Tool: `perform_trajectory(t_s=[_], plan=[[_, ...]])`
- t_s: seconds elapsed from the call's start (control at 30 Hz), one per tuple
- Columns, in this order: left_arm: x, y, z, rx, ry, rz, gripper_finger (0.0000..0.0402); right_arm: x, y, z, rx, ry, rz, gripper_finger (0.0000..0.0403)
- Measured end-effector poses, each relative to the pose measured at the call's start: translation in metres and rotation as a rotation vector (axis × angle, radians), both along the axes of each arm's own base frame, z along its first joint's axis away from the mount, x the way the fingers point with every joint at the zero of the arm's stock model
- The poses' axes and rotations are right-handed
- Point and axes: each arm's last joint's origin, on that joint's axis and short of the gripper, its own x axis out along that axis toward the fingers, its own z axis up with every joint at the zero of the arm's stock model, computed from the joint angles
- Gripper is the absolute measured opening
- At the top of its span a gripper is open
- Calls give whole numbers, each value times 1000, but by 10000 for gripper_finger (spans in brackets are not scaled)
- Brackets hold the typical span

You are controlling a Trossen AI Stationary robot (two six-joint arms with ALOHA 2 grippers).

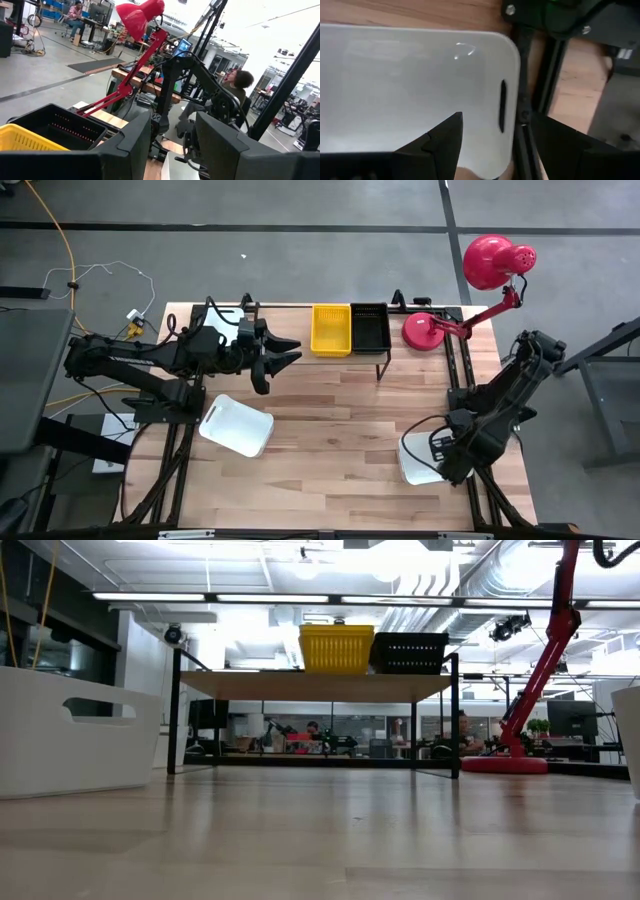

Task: Stack baskets on shelf by color
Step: Put the bottom right white bin on the shelf

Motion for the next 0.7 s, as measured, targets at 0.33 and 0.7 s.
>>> perform_trajectory(t_s=[0.33, 0.7], plan=[[0, 0, 0, 1, -2, 0, 145, -14, -18, -38, 63, -30, -23, 220], [0, 1, 0, 1, -5, 29, 145, -19, -29, -51, 47, -67, -2, 206]])
